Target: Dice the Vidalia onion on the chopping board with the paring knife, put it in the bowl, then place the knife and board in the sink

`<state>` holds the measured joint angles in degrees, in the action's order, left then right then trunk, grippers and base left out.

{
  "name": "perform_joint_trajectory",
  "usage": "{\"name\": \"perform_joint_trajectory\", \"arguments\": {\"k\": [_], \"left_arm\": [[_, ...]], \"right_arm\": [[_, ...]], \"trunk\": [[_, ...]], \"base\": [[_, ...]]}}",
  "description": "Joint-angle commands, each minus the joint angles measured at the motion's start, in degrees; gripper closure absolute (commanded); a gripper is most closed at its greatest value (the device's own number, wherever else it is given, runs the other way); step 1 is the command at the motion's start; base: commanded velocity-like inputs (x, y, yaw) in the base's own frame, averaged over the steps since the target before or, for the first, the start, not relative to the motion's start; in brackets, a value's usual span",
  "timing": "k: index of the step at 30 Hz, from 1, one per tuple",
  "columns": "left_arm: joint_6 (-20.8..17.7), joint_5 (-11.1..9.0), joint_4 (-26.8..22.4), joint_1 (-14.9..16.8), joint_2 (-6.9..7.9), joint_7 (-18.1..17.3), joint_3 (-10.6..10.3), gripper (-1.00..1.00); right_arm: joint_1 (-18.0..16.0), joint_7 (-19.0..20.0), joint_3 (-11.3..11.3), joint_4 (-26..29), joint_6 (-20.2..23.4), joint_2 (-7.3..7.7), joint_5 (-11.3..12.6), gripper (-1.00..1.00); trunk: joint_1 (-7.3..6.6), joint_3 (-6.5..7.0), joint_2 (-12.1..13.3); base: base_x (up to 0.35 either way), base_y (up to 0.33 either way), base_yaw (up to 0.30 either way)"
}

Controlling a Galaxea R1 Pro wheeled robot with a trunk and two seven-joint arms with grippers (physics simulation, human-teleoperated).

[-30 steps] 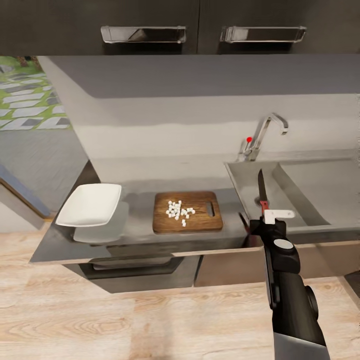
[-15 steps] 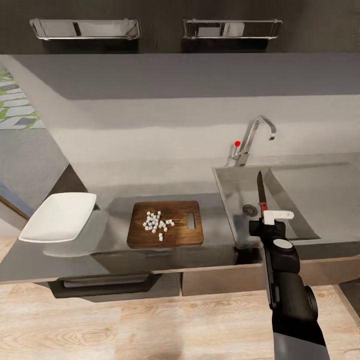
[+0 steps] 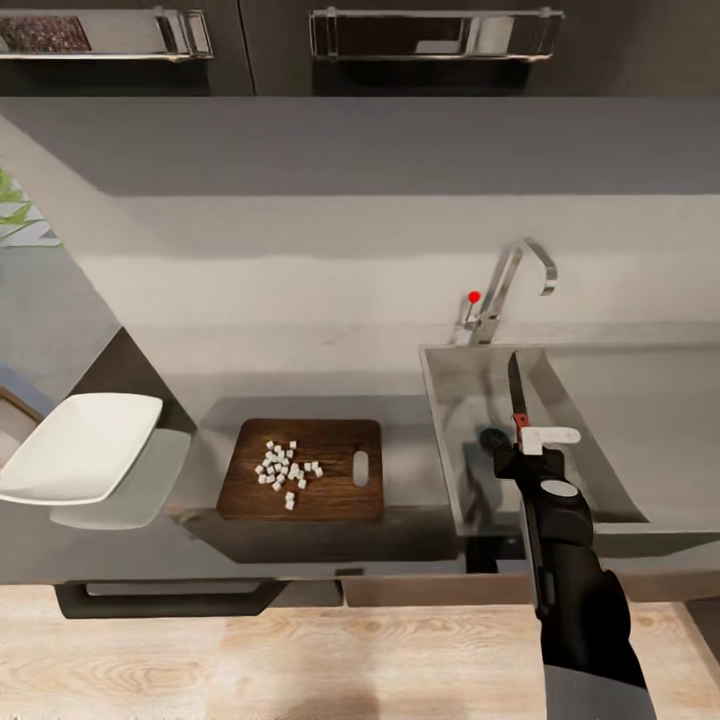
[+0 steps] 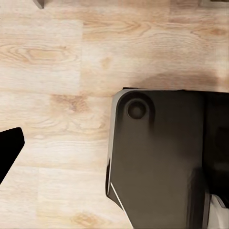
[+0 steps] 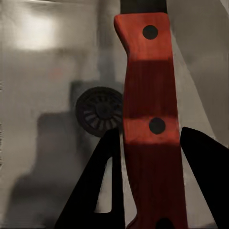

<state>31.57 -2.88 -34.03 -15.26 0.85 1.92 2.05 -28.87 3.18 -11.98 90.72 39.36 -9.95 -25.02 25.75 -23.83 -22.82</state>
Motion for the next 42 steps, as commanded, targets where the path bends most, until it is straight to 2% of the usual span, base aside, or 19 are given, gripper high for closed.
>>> {"name": "perform_joint_trajectory", "arguments": {"k": [1,11,27,42], "left_arm": [[0.06,-0.28,-0.12,-0.03,0.02,0.10,-0.12,-1.00],[0.15,-0.28,-0.42,-0.03,0.03,0.10,-0.12,-1.00],[0.14,-0.28,-0.43,-0.03,0.03,0.10,-0.12,-1.00],[0.15,-0.28,-0.43,-0.05,0.03,0.10,-0.12,-1.00]], "right_arm": [[-0.05,0.33,-0.06,-0.44,0.26,-0.05,-0.46,1.00],[-0.04,0.80,0.03,-9.11,-0.21,-0.05,-0.46,1.00],[-0.04,1.88,-0.06,-9.42,-0.25,-0.05,-0.38,1.00],[-0.02,1.83,-0.69,-9.42,-0.34,-0.05,0.33,1.00]], "trunk": [[0.03,-0.16,-0.10],[0.03,-0.98,-0.10],[0.03,-2.27,-0.10],[0.03,-2.35,-0.10]], "base": [[0.035,-0.038,0.110],[0.004,-0.004,0.110],[0.051,-0.084,0.106],[0.000,0.000,0.011]]}}
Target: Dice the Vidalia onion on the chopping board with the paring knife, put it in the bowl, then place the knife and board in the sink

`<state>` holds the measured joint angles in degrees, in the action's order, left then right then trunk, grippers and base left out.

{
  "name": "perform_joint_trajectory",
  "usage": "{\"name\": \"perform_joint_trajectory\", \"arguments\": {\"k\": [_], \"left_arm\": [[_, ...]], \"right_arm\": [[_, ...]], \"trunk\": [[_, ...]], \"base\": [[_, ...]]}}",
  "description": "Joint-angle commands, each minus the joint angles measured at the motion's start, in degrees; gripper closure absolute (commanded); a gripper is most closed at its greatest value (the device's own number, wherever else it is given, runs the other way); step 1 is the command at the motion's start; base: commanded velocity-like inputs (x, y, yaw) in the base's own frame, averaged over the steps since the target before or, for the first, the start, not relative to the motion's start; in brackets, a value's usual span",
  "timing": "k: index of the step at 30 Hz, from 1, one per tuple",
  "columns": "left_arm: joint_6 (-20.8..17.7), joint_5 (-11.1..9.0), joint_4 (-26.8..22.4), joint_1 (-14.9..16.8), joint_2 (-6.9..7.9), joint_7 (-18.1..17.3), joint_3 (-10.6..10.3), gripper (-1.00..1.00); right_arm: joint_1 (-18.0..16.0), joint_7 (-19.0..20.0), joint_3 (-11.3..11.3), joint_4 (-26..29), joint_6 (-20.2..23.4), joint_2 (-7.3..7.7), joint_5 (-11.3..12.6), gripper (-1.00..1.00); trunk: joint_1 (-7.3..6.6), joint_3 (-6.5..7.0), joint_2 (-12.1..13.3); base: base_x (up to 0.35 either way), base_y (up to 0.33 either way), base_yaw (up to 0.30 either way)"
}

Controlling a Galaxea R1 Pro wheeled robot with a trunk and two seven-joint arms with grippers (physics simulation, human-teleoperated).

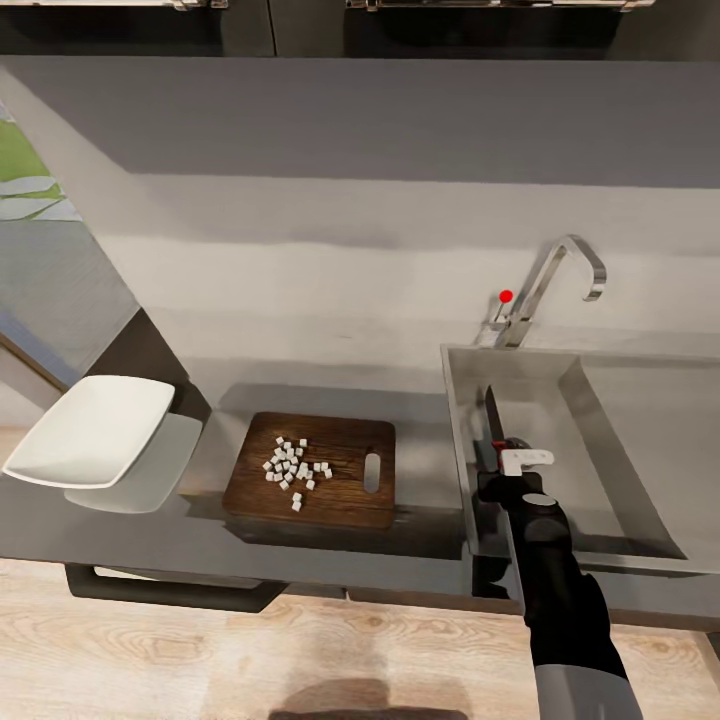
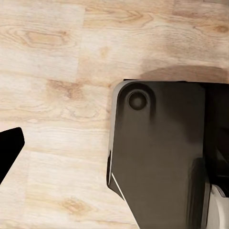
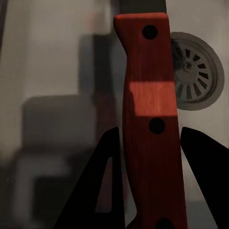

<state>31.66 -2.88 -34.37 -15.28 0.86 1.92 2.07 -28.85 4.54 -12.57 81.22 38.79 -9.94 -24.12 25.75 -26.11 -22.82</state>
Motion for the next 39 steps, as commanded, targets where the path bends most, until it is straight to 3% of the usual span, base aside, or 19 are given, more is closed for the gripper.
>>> {"name": "perform_joint_trajectory", "arguments": {"k": [1,20,21,32,39], "left_arm": [[0.07,-0.28,-0.08,-0.02,0.02,0.11,-0.13,-1.00],[0.06,-0.28,-0.08,-0.01,0.01,0.11,-0.14,-1.00],[0.06,-0.28,-0.08,-0.01,0.02,0.11,-0.13,-1.00],[0.07,-0.28,-0.08,-0.01,0.00,0.11,-0.14,-1.00],[0.03,-0.28,-0.04,-0.01,-0.01,0.11,-0.13,-1.00]], "right_arm": [[-0.05,0.47,-0.14,0.08,0.23,-0.06,-0.58,1.00],[-0.06,0.49,-0.43,-4.78,0.16,-0.06,-0.49,1.00],[-0.05,0.48,-0.42,-4.86,0.15,-0.06,-0.49,-1.00],[-0.06,0.20,-0.57,-3.55,0.15,-0.06,1.51,-1.00],[-0.04,0.17,-0.27,9.55,0.57,-0.06,1.61,-1.00]], "trunk": [[0.03,-0.08,-0.10],[0.03,-0.08,-0.10],[0.03,-0.08,-0.10],[0.03,-0.08,-0.10],[0.03,-0.08,-0.10]], "base": [[0.000,0.000,0.000],[0.031,-0.070,0.000],[0.000,0.000,0.000],[0.000,0.000,0.000],[0.000,0.000,0.000]]}}
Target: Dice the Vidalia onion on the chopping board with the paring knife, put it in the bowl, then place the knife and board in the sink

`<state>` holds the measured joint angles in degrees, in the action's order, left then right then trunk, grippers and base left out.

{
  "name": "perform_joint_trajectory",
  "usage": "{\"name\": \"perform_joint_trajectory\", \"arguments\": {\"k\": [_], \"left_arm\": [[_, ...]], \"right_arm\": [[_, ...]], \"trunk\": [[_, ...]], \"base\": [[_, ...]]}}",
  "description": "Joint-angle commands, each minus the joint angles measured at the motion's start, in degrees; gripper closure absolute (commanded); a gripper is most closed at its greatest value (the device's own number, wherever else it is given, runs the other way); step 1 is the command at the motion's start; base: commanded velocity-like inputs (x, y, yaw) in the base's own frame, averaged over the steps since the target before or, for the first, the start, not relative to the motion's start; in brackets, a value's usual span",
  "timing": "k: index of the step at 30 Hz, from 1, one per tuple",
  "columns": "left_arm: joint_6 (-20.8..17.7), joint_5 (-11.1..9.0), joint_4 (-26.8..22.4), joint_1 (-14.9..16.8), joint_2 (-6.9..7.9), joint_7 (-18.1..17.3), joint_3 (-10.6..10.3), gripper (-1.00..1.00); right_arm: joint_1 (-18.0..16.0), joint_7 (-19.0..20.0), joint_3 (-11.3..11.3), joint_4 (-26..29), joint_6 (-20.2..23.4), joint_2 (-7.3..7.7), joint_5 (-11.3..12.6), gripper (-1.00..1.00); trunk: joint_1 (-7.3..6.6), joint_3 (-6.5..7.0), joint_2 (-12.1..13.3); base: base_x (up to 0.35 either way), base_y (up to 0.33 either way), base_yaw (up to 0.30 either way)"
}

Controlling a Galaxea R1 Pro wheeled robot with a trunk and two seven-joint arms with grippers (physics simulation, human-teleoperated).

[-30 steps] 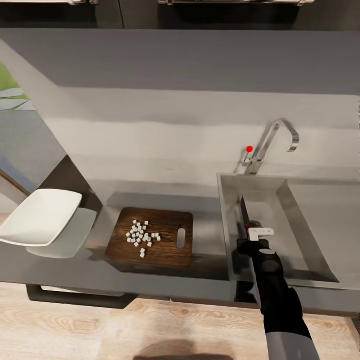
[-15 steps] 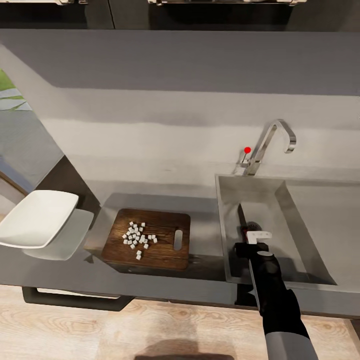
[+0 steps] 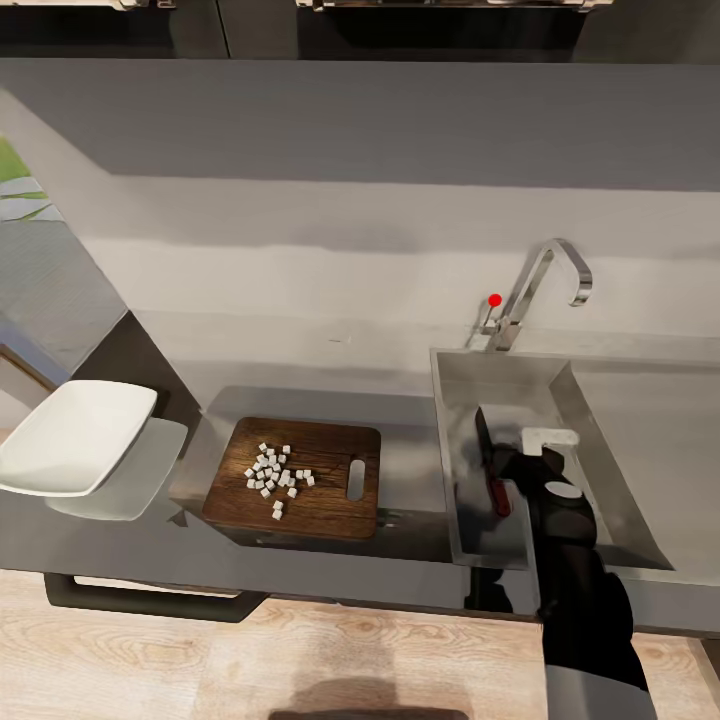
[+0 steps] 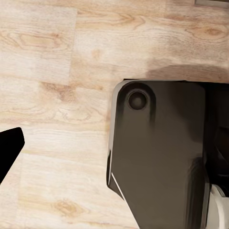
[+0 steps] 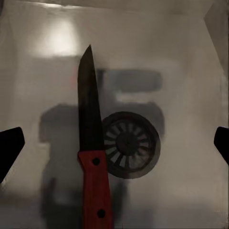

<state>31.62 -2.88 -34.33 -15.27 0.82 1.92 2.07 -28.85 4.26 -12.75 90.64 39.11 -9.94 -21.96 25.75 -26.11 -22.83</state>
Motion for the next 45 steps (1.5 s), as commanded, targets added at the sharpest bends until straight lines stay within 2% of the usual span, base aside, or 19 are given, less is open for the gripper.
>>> {"name": "perform_joint_trajectory", "arguments": {"k": [1,17,33,45], "left_arm": [[0.08,-0.28,-0.07,-0.03,0.01,0.11,-0.13,-1.00],[0.08,-0.28,0.21,-0.03,0.04,0.11,-0.13,-1.00],[0.10,-0.28,0.29,-0.03,0.04,0.11,-0.13,-1.00],[0.06,-0.28,0.31,-0.03,0.03,0.11,-0.13,-1.00]], "right_arm": [[-0.04,0.54,-0.08,1.06,0.25,-0.05,-0.54,-1.00],[-0.02,1.09,0.00,2.35,0.36,-0.05,-0.54,-1.00],[-0.05,1.10,0.05,2.35,0.35,-0.05,-0.54,-1.00],[-0.03,1.10,0.10,2.35,0.35,-0.05,-0.54,-1.00]], "trunk": [[0.04,-0.08,-0.09],[0.04,0.90,-0.09],[0.04,2.38,-0.09],[0.04,3.48,-0.09]], "base": [[0.000,0.000,0.000],[-0.003,0.000,0.000],[-0.265,0.032,0.000],[-0.021,0.065,0.000]]}}
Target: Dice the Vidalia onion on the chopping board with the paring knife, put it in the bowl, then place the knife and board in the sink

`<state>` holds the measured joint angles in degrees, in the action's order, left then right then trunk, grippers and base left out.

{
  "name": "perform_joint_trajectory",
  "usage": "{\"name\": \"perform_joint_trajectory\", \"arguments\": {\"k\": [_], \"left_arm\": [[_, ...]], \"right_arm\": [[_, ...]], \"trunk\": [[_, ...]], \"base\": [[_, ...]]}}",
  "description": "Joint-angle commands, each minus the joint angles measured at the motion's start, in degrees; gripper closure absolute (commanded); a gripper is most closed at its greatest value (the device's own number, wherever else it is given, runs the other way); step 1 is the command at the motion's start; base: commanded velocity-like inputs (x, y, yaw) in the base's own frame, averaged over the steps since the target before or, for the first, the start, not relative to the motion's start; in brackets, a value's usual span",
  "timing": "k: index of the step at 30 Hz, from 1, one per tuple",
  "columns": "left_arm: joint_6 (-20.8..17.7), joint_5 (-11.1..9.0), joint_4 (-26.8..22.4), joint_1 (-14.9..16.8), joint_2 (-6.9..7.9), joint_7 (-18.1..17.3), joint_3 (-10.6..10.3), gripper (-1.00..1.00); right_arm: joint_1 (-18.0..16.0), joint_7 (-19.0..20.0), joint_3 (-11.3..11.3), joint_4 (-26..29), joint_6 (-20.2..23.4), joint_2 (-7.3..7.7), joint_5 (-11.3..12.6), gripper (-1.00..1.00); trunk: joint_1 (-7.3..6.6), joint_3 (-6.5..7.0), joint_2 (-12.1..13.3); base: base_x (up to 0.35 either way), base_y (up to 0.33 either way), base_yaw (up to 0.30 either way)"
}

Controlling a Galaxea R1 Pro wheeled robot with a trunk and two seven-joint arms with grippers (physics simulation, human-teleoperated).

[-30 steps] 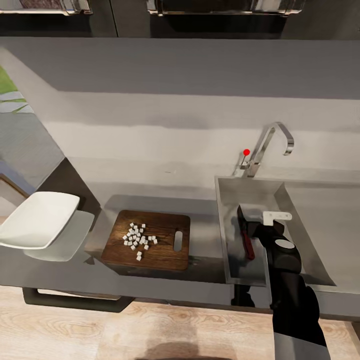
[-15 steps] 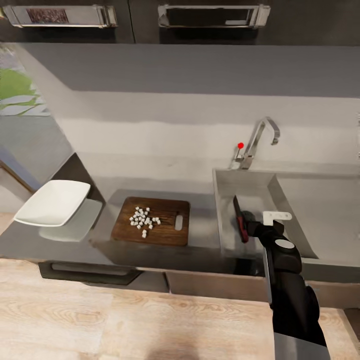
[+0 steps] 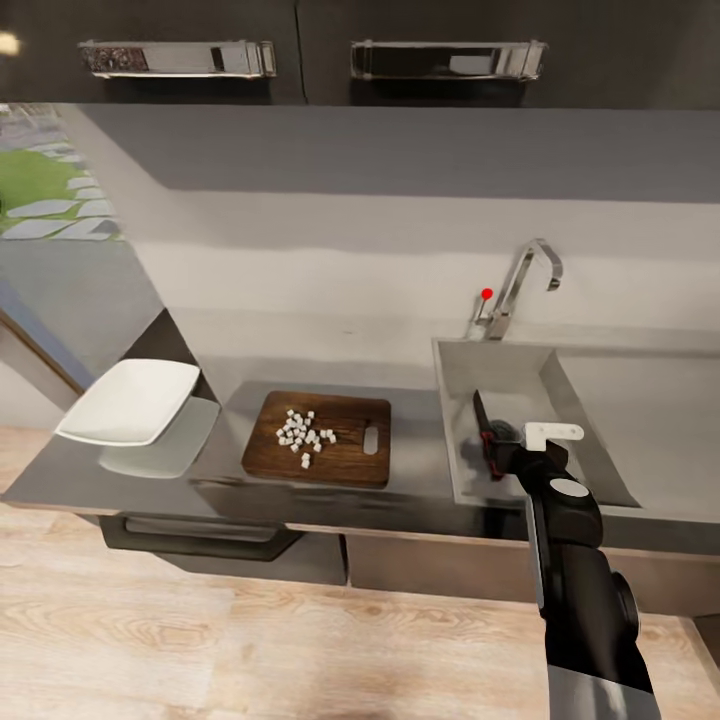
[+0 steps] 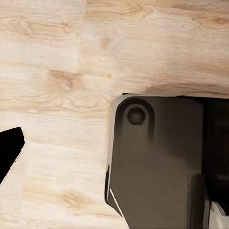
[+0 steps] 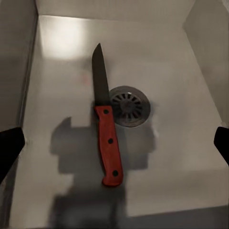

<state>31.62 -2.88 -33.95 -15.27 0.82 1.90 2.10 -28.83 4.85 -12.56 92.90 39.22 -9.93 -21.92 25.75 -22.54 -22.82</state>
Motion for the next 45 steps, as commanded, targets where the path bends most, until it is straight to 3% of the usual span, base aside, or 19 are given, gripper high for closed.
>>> {"name": "perform_joint_trajectory", "arguments": {"k": [1,22,45], "left_arm": [[0.06,-0.29,-0.07,-0.02,0.03,0.13,-0.16,-1.00],[0.06,-0.29,-0.15,-0.02,0.06,0.13,-0.16,-1.00],[0.07,-0.29,-0.23,-0.02,0.05,0.13,-0.16,-1.00]], "right_arm": [[-0.05,0.51,-0.10,0.08,0.25,-0.07,-0.58,-1.00],[-0.05,0.42,-0.07,-0.44,0.33,-0.07,-0.49,-1.00],[-0.05,0.50,-0.01,-1.84,0.27,-0.07,-0.32,-1.00]], "trunk": [[0.04,0.01,-0.10],[0.04,1.94,-0.10],[0.04,4.06,-0.10]], "base": [[0.000,0.267,0.000],[0.000,0.310,0.000],[0.000,0.081,0.000]]}}
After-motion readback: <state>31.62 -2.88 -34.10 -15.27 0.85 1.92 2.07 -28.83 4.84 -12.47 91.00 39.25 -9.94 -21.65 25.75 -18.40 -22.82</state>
